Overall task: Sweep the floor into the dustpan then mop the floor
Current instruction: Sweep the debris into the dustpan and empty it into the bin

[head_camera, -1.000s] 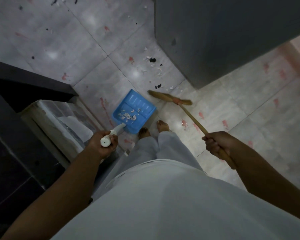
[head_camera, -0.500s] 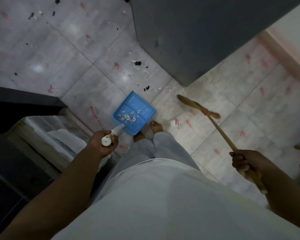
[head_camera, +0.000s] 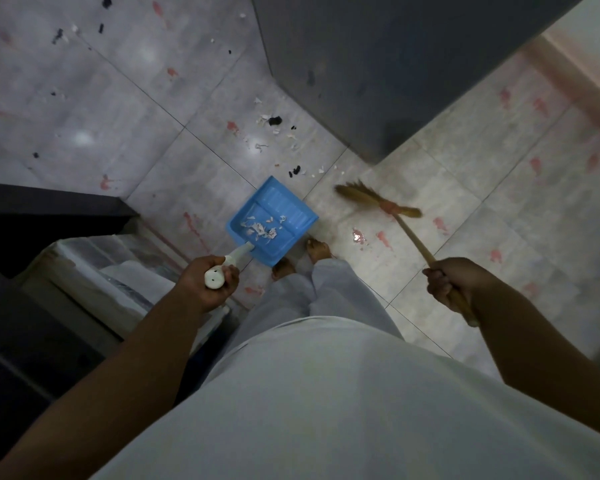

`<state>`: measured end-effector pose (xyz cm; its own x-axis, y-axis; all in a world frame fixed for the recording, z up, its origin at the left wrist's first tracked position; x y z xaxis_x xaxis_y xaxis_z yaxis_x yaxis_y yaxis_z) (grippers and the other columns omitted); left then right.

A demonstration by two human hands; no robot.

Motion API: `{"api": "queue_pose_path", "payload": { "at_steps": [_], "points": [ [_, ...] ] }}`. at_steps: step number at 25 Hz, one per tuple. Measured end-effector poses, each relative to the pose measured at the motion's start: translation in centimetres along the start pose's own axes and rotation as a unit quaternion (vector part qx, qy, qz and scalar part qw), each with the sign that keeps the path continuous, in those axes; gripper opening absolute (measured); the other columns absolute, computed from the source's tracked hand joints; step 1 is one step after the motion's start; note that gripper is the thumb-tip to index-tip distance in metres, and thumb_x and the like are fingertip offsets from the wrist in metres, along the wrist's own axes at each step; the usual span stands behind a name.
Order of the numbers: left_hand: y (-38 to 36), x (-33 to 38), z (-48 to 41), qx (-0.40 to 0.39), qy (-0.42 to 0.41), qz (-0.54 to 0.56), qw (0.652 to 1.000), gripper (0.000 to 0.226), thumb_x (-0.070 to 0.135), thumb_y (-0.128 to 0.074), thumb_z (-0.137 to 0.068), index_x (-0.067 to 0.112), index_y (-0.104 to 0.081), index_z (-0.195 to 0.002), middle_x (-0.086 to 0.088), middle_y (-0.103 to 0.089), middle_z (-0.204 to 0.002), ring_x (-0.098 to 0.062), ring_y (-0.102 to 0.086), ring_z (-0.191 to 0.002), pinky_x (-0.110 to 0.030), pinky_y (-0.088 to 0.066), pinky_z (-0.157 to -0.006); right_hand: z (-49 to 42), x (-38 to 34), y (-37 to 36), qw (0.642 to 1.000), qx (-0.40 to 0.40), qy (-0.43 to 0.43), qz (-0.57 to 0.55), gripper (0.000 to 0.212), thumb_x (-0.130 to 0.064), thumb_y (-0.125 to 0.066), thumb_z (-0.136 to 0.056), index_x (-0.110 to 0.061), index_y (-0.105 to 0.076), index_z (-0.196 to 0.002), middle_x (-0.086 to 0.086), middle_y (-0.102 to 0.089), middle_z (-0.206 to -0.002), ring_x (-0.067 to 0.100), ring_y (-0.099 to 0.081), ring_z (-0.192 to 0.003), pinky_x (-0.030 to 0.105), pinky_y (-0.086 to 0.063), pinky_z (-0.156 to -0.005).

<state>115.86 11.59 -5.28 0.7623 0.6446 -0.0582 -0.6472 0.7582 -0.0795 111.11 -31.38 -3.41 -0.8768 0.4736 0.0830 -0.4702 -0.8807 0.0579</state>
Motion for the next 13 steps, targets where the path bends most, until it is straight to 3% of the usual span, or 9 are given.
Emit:
{"api": "queue_pose_path", "payload": {
  "at_steps": [3, 6, 10, 13],
  "points": [
    [0.1, 0.1, 0.3, 0.002, -0.001, 0.008, 1.0, 0.029, 0.016, -0.038, -0.096, 0.002, -0.037, -0.121, -0.009, -0.045, -0.072, -0.009, -0.046, -0.054, -0.014, -0.045, -0.038, 0.2, -0.6, -2.0, 0.999, -0.024, 0.019, 0.027, 0.02, -0.016, -0.038, -0.1, -0.007, -0.046, -0.084, -0.003, -0.036, -0.045, 0.005, -0.031, -0.031, 0.013, -0.025, -0.027],
    [-0.1, 0.2, 0.6, -0.003, -0.002, 0.014, 1.0, 0.025, 0.016, -0.036, -0.097, 0.002, -0.038, -0.117, -0.008, -0.044, -0.068, -0.01, -0.048, -0.045, -0.015, -0.045, -0.036, 0.9, -1.2, -2.1, 0.998, -0.044, 0.03, 0.018, 0.022, -0.018, -0.038, -0.101, -0.008, -0.047, -0.082, -0.004, -0.037, -0.046, 0.005, -0.032, -0.032, 0.015, -0.025, -0.026],
    [-0.3, 0.4, 1.2, -0.005, -0.013, 0.025, 1.0, 0.027, 0.015, -0.034, -0.097, 0.001, -0.038, -0.12, -0.008, -0.043, -0.068, -0.01, -0.047, -0.041, -0.015, -0.044, -0.036, 1.0, -2.0, -1.3, 0.994, -0.081, 0.007, -0.069, 0.027, -0.02, -0.036, -0.101, -0.012, -0.044, -0.077, -0.005, -0.037, -0.044, 0.005, -0.033, -0.03, 0.015, -0.027, -0.026],
    [0.1, 0.4, 1.4, 0.003, -0.023, 0.039, 0.999, 0.029, 0.015, -0.034, -0.097, 0.001, -0.037, -0.122, -0.007, -0.043, -0.072, -0.008, -0.044, -0.051, -0.016, -0.044, -0.035, 0.0, -3.0, -2.6, 0.984, -0.104, -0.011, -0.142, 0.029, -0.019, -0.034, -0.101, -0.015, -0.04, -0.073, -0.006, -0.036, -0.043, 0.004, -0.033, -0.029, 0.013, -0.027, -0.027]
  ]
}}
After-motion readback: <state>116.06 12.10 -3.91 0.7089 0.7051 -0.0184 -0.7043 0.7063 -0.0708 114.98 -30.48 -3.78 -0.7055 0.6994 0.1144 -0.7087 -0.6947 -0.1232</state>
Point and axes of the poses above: each hand's wrist, its own z-axis away from the middle knuckle, its own y-axis out of the back of the hand, x = y × z, the point moved 4 cm from there along -z, towards the middle knuckle
